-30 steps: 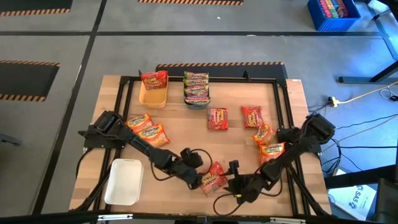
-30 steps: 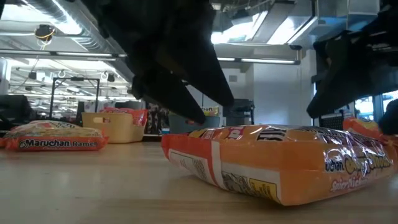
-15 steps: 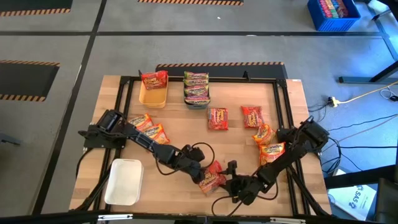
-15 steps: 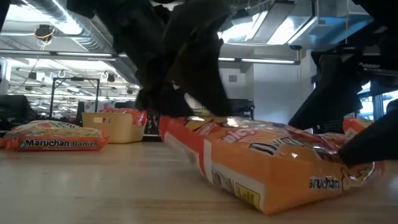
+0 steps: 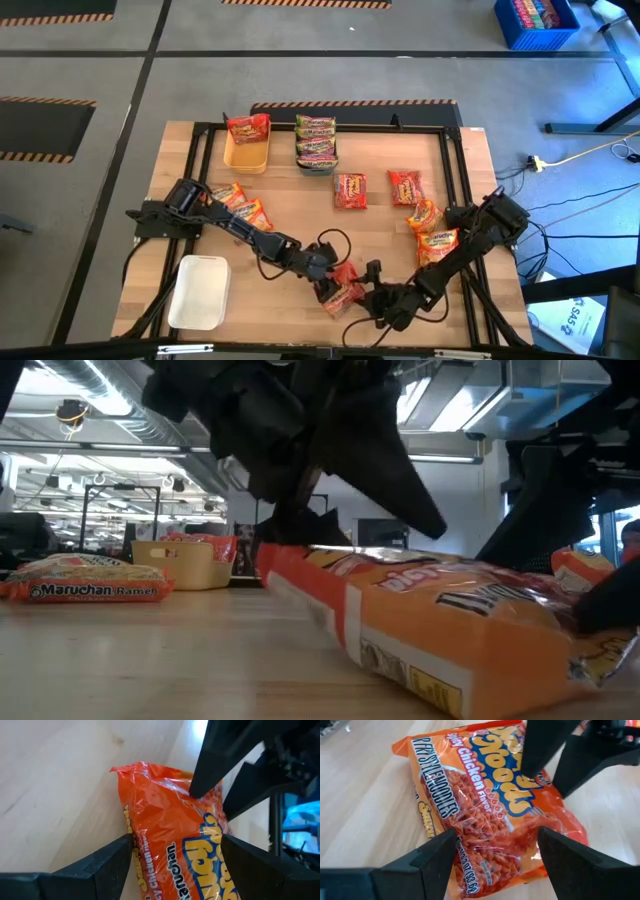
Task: Sort Maruchan noodles
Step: Put the orange noodle pack into the yellow bin
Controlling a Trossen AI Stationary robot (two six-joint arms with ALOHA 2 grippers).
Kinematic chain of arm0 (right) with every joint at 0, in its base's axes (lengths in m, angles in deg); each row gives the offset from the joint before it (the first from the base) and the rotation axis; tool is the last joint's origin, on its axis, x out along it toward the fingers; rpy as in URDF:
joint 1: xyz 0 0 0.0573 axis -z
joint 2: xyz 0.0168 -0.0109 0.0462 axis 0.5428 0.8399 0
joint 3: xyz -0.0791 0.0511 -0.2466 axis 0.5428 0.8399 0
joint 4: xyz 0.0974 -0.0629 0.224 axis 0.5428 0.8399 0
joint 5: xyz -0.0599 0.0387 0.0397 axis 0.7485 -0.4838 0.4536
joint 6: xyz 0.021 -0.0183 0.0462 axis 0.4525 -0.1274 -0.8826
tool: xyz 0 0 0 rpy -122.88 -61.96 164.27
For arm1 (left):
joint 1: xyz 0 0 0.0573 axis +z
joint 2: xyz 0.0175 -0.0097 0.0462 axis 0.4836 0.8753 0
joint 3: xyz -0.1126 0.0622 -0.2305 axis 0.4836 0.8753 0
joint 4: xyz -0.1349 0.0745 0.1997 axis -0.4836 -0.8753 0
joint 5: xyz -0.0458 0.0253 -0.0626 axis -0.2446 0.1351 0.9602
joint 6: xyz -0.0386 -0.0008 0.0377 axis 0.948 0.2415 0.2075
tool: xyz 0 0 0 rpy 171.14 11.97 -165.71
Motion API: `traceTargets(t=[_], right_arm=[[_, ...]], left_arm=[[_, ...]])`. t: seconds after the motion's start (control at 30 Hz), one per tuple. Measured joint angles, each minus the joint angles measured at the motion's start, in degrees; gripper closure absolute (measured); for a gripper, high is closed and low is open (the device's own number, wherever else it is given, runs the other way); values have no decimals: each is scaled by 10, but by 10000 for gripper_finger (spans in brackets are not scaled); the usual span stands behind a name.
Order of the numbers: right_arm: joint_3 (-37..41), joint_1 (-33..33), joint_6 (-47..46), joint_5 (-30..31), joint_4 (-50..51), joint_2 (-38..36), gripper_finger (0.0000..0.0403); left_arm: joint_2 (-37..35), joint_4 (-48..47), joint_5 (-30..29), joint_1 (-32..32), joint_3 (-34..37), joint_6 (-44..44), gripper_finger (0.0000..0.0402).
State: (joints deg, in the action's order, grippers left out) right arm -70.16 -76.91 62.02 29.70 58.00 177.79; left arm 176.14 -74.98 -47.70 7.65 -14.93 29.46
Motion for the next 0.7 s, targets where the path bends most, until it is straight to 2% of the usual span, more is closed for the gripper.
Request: traceTargets(t=[0.23,0.43,0.6,0.7], right_arm=[[0,0,1,-2,-2,0,139],[0,0,1,-3,-2,0,139],[0,3,1,12,0,0,139],[0,3,2,13,0,0,139]], left_arm=[[2,-1,29,3,0,-7,115],[2,2,31,1,0,-33,124],[1,-64,2,-1,-1,-19,124],[1,-65,19,0,-1,-19,125]])
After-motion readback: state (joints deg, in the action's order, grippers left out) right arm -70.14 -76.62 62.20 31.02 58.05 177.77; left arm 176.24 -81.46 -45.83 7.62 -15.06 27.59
